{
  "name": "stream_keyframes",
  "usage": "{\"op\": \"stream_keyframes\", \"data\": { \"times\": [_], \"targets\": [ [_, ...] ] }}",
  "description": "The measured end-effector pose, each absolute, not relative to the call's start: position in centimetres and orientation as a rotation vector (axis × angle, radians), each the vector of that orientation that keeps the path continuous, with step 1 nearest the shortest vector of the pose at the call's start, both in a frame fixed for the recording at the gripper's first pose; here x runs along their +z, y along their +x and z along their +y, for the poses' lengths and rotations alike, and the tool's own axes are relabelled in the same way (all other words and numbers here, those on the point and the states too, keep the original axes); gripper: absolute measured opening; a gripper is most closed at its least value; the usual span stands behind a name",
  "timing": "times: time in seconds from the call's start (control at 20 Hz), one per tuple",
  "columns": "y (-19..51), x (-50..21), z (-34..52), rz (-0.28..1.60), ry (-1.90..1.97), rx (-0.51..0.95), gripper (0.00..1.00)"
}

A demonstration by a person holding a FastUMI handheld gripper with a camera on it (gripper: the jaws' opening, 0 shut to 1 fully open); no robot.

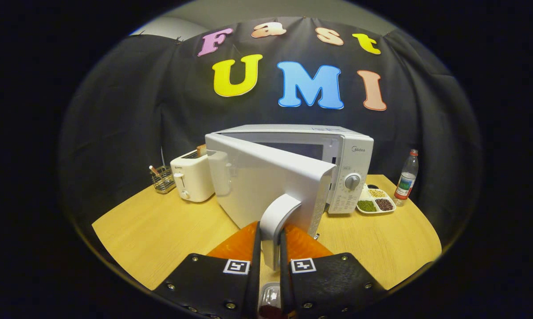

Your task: Open the microwave, put the food inside, and close the microwave door.

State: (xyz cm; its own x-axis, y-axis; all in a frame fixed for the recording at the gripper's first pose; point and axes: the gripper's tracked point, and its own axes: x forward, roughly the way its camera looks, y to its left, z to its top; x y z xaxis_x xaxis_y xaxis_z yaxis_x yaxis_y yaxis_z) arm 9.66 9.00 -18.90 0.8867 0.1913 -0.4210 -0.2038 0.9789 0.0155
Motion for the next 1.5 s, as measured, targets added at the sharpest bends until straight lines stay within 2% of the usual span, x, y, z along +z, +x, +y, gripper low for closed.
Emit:
{"op": "stream_keyframes", "data": {
  "times": [1.0, 1.1, 1.3, 1.5],
  "targets": [
    [0.9, -19.2, 25.2, 0.416, 0.022, 0.273, 0.21],
    [0.1, -18.9, 27.0, 0.427, 0.068, 0.326, 0.21],
    [-2.9, -17.2, 31.8, 0.445, 0.154, 0.569, 0.21],
    [-3.7, -13.9, 30.8, 0.388, 0.158, 0.642, 0.23]
  ]
}}
